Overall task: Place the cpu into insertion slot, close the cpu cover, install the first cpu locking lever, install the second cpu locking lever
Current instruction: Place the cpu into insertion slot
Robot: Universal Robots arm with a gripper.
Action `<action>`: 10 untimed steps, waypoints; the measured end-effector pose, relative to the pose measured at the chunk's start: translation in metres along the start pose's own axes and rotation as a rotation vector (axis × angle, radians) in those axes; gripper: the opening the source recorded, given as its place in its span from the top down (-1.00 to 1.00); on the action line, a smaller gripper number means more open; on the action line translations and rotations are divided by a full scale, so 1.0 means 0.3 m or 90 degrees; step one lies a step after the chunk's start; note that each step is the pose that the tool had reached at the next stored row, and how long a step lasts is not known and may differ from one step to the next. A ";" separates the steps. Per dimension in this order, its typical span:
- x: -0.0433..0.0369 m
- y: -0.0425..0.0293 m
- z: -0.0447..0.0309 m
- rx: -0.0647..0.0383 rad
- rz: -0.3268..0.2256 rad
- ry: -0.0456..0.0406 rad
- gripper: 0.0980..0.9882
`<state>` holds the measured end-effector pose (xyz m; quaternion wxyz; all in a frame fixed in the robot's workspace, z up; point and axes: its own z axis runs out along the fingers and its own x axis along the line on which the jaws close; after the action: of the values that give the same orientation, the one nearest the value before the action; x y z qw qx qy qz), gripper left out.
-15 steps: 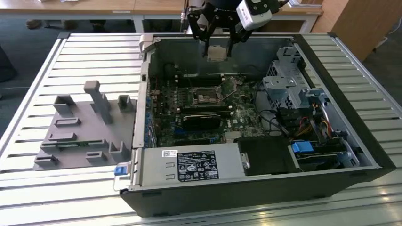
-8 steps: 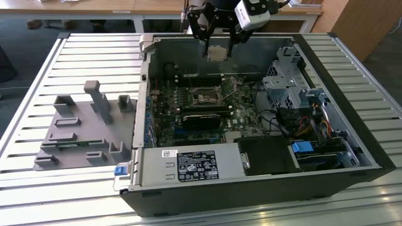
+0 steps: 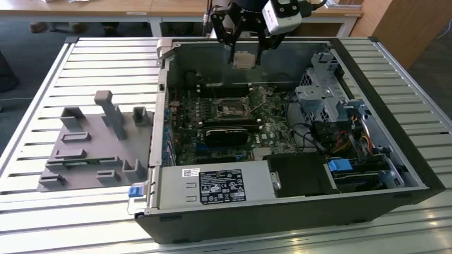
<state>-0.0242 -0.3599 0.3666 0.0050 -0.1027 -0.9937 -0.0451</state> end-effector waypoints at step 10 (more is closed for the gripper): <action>0.000 0.000 0.001 0.000 0.036 -0.0034 0.00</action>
<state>-0.0243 -0.3599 0.3663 0.0036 -0.1312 -0.9903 -0.0445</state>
